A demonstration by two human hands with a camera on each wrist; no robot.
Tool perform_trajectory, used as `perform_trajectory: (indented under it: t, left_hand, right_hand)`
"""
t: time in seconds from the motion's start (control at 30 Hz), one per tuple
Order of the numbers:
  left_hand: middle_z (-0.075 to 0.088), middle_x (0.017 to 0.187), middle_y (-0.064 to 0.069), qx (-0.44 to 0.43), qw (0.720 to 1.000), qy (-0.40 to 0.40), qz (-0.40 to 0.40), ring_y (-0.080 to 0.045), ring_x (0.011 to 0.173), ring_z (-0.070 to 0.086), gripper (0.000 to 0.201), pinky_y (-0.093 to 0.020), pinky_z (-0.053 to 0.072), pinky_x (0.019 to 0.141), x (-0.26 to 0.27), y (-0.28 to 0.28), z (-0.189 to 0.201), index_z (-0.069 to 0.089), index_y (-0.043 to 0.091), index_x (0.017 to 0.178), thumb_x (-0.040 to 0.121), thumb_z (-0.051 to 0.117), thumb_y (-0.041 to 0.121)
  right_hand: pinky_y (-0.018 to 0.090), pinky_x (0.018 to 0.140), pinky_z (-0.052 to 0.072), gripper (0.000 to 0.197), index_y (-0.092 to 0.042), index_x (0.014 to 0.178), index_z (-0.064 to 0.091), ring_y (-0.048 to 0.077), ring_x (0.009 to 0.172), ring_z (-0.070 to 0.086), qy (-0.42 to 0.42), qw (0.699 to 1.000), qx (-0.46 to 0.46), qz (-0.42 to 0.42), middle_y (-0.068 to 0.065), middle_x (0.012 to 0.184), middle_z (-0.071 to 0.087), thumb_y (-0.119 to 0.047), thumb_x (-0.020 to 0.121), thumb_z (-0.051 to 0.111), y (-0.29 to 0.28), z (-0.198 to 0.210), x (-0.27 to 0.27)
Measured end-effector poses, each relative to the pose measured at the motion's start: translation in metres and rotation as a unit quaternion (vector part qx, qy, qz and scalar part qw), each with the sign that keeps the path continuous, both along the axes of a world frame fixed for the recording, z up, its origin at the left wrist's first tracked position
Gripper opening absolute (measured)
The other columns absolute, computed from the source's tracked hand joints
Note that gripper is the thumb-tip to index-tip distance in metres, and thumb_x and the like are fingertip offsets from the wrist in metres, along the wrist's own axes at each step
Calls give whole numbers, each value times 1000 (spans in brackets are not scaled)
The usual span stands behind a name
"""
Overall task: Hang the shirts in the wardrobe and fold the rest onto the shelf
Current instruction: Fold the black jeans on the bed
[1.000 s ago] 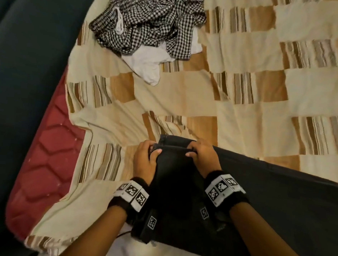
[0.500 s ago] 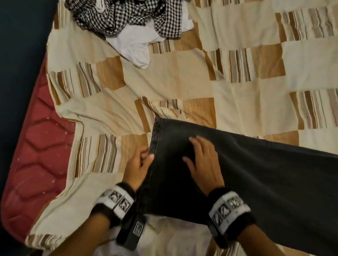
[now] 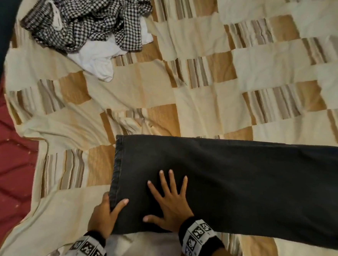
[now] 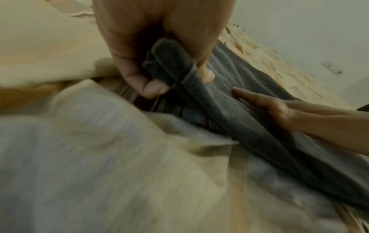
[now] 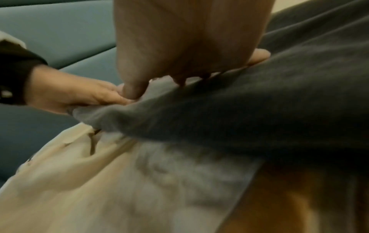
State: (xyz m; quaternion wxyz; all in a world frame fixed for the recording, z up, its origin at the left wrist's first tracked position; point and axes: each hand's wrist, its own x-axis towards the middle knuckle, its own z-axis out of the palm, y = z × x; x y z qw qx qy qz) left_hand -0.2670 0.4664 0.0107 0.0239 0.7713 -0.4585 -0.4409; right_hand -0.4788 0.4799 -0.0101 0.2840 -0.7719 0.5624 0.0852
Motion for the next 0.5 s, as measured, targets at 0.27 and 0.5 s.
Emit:
perform_trajectory:
  t: [0.27,0.5]
  left_hand:
    - [67,100,-8,-120,988,95,12,-25,97,60,49,-43,46,90,-14,-83,5,62,13,102,80,62,56]
    - [54,109,-17,-165,975,81,123,-37,113,52,40,-34,39,95,-35,-168,-23,47,-1,127,92,58,17]
  right_hand:
    - [39,71,48,28,-14,99,68,27,88,64,-36,942,-249,-222,5,98,67,-25,87,45,-85,18,-131]
    - [37,88,31,16,-13,98,64,27,106,49,14,976,-89,-199,7,104,60,-25,88,61,-114,12,-198]
